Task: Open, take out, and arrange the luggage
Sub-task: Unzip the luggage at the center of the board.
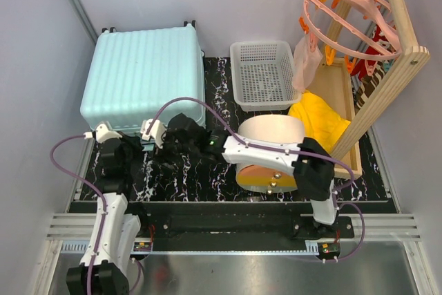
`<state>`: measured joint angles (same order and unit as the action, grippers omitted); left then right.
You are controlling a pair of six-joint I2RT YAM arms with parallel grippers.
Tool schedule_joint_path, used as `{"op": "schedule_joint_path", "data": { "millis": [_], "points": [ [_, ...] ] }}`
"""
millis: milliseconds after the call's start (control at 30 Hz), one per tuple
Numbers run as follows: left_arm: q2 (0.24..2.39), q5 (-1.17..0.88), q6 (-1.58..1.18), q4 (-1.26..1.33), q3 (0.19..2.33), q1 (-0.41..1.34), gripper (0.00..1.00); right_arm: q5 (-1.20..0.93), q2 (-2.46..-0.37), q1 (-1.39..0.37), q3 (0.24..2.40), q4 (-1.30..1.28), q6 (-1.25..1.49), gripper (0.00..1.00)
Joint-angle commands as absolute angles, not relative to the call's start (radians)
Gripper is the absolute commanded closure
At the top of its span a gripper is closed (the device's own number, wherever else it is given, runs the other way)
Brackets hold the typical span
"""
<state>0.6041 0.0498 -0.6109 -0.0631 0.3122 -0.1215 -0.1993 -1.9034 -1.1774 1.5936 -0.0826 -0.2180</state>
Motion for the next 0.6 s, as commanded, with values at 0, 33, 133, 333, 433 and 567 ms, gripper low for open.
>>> {"op": "schedule_joint_path", "data": {
  "millis": [0, 33, 133, 333, 433, 567],
  "points": [
    [0.594, 0.003, -0.618, -0.080, 0.393, -0.144, 1.00, -0.178, -1.996, -1.177, 1.672, -0.201, -0.343, 0.33],
    [0.592, -0.026, -0.614, -0.089, 0.408, -0.147, 1.00, -0.157, -2.005, -1.178, 1.678, -0.199, -0.377, 0.34],
    [0.615, -0.040, -0.591, -0.109, 0.428, -0.159, 1.00, -0.101, -2.054, -1.177, 1.713, -0.198, -0.446, 0.34],
    [0.615, -0.113, -0.618, -0.084, 0.417, -0.187, 1.00, -0.035, -2.132, -1.175, 1.779, -0.180, -0.512, 0.35],
    [0.604, -0.121, -0.606, -0.107, 0.423, -0.199, 1.00, -0.011, -2.123, -1.175, 1.749, -0.109, -0.547, 0.33],
    [0.597, -0.164, -0.614, -0.113, 0.429, -0.206, 1.00, 0.017, -2.151, -1.175, 1.776, -0.083, -0.597, 0.32]
  ]
}}
